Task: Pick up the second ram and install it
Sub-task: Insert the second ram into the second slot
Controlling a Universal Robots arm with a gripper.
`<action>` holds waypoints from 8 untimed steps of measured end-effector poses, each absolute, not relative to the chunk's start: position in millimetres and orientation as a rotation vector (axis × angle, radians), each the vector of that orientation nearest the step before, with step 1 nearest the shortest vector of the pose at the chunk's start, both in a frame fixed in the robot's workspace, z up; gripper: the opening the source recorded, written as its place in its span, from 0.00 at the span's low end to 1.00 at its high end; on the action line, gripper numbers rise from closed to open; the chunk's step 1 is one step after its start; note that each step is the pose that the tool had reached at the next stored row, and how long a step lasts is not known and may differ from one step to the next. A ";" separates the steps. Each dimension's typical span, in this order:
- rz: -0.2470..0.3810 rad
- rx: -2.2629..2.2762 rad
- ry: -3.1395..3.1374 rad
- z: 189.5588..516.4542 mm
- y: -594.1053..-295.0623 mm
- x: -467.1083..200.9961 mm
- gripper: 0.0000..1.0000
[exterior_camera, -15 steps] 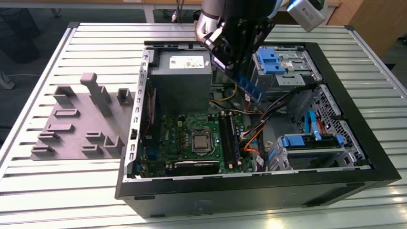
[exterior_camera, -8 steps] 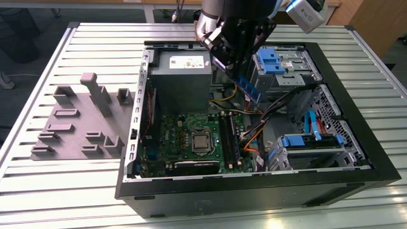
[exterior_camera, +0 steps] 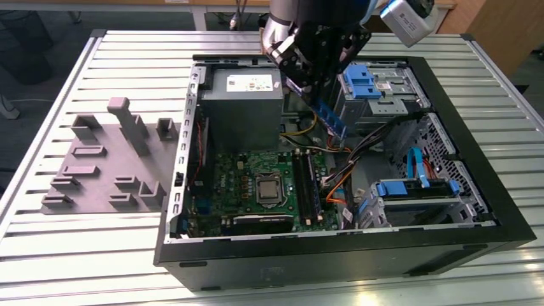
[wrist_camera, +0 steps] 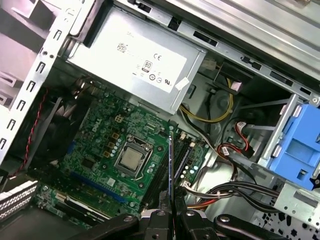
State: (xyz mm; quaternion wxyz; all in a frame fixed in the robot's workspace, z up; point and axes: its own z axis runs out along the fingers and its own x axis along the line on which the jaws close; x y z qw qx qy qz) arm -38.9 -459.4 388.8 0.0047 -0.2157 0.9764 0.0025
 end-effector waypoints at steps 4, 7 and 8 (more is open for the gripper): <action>0.007 -0.616 3.071 388.7 -459.4 -38.6 0.14; 0.006 -0.570 3.080 388.5 -459.4 -38.4 0.14; 0.006 -0.554 3.083 388.5 -459.4 -38.4 0.14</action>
